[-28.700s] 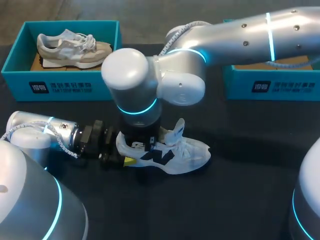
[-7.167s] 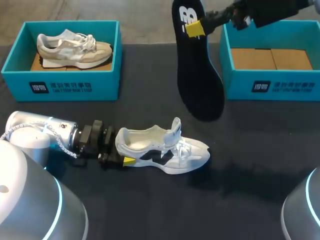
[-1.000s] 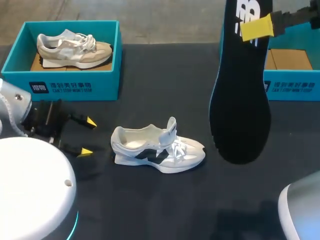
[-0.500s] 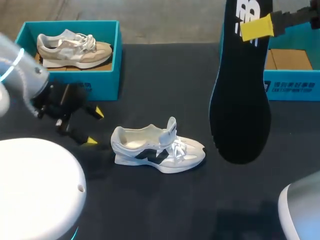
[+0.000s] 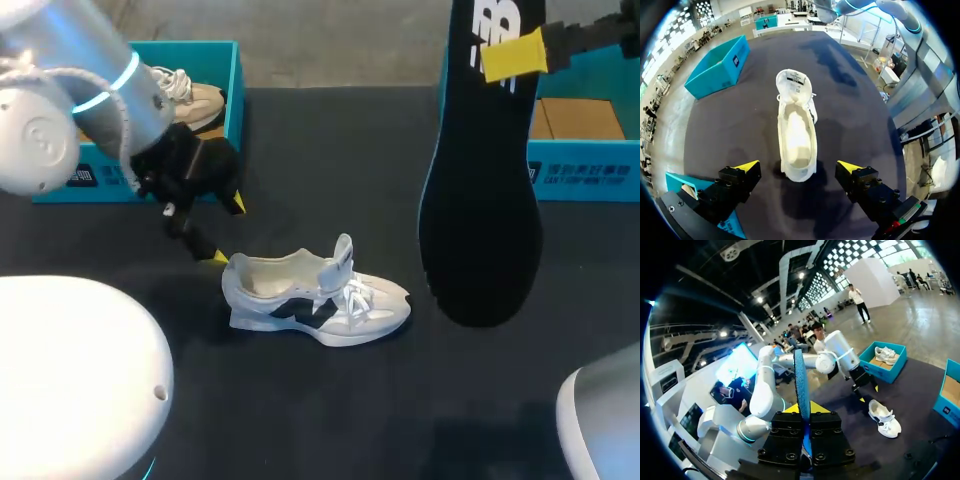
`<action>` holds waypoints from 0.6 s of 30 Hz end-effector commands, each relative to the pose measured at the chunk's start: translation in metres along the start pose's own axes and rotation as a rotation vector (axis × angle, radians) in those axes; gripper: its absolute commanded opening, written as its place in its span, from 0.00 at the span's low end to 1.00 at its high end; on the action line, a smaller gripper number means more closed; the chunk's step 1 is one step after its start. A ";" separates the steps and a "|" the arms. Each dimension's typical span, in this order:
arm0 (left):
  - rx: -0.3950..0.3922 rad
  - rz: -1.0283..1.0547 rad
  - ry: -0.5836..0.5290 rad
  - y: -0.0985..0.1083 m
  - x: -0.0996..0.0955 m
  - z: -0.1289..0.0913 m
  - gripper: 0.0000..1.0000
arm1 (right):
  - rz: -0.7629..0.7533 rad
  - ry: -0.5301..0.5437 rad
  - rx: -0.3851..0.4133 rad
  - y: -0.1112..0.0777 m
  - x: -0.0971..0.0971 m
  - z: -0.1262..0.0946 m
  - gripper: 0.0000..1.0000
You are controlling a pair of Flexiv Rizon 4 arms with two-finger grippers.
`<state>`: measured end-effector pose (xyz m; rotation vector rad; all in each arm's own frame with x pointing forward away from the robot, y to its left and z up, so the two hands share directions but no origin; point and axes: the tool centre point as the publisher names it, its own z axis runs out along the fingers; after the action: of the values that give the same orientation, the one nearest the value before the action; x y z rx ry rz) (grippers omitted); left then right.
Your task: Take the shoe out of the shoebox, open the shoe tongue, remove and reinsert the insole, then place the shoe into the shoebox
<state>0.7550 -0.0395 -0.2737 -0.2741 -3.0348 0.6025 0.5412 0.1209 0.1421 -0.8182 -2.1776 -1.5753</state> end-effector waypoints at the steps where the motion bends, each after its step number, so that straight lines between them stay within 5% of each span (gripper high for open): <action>1: -0.118 -0.007 0.033 -0.001 -0.006 0.002 1.00 | 0.002 -0.002 0.006 0.003 0.001 0.001 0.00; 18: -0.190 0.014 0.059 0.005 -0.007 0.007 1.00 | 0.002 -0.002 0.006 0.003 0.001 0.001 0.00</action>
<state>0.7603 -0.0362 -0.2803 -0.3140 -3.0393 0.3098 0.5412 0.1209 0.1421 -0.8183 -2.1776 -1.5752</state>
